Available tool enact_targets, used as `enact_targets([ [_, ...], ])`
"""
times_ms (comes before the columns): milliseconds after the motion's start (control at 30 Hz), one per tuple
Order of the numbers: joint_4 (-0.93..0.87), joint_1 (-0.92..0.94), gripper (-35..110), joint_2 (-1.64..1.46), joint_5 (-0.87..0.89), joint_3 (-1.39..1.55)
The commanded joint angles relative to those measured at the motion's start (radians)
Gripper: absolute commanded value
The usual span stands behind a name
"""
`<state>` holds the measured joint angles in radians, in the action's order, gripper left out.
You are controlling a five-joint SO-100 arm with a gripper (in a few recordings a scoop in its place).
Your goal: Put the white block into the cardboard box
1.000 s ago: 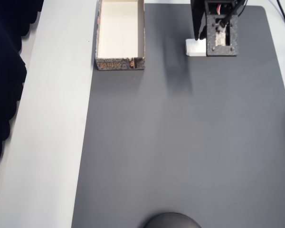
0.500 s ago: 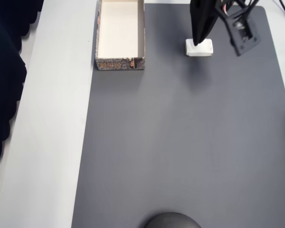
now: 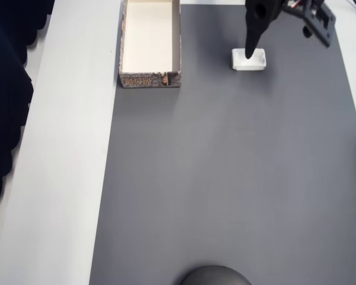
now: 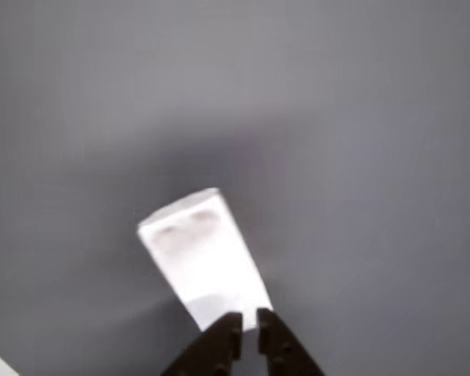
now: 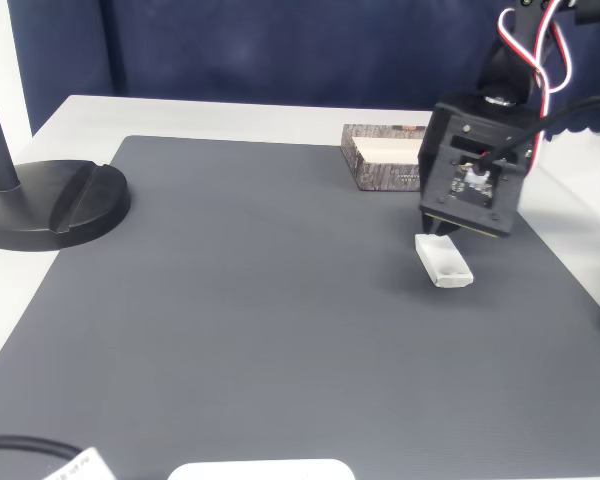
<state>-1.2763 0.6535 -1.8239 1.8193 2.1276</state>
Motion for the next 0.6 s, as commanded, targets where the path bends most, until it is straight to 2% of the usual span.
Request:
enact_targets([
  [0, -0.067, -0.009, -2, 0.005, 0.109, -0.061],
  [400, -0.064, -0.009, -2, 0.018, 0.443, -0.083],
  [567, -0.064, 0.0, -2, 0.02, 0.486, -0.08],
])
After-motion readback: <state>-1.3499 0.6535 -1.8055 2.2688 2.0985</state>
